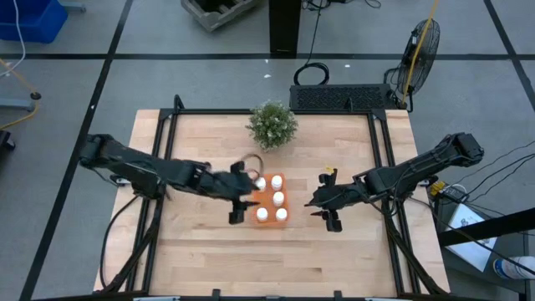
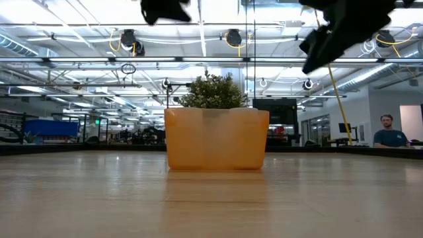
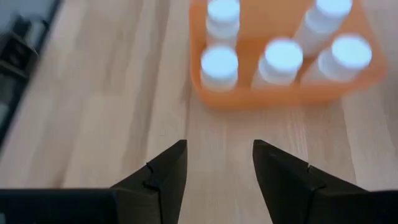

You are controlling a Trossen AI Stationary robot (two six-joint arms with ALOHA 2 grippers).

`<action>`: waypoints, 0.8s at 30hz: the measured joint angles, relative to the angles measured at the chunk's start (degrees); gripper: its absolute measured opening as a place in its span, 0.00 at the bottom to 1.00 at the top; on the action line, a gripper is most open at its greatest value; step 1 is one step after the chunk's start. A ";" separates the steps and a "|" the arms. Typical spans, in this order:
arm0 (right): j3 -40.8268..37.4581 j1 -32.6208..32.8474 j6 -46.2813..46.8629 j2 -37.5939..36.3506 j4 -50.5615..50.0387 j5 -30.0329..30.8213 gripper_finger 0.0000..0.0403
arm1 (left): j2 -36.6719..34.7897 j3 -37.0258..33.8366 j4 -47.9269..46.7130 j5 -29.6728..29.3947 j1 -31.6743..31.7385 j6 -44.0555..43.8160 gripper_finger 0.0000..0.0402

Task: Pick and place pill bottles into a basket
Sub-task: Return to Home Position

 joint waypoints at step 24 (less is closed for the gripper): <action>-0.79 1.56 7.33 -25.24 7.50 1.36 0.43 | -33.51 -8.76 -5.34 -0.07 -2.59 -3.97 0.48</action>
